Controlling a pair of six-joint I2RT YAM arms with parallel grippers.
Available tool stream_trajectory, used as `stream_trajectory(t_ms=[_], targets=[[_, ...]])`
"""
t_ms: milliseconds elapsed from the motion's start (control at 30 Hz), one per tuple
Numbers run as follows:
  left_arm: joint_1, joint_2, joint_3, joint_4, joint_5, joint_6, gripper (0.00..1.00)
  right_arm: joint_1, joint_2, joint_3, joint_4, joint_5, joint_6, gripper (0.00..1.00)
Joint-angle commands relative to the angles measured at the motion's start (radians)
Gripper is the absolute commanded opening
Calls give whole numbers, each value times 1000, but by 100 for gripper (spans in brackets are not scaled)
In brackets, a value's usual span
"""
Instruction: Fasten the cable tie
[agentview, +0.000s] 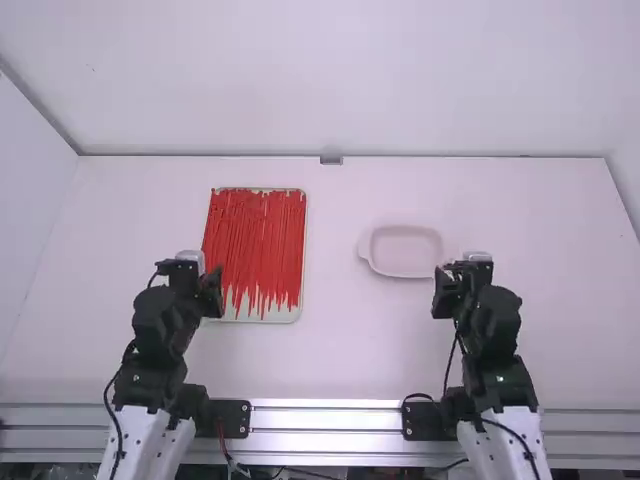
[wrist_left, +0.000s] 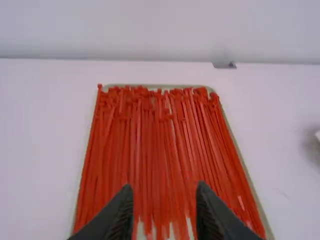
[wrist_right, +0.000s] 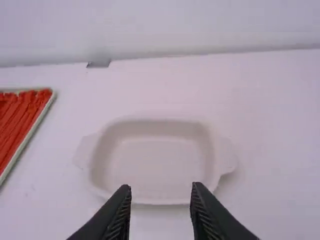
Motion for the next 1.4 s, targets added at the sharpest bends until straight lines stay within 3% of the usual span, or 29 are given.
stream_trajectory(t_ms=[0,400,767,1000,1167,1367], targets=[[-10,78,76,-26,52,-38,39,13,87,88,-36,-50,12,39],[-19,417,334,-232,70,-92,63,146,464,354,-239,-122,3,63],[-26,688,556,-303,78,-175,82,250,769,583,-378,-194,61,82],[-47,810,677,-369,79,-259,91,253,904,742,-510,-217,-94,91],[-60,892,803,-437,0,-252,96,228,979,888,-643,-253,-48,96],[-52,1047,1001,-553,-17,-183,99,235,1027,963,-653,-334,-19,99]])
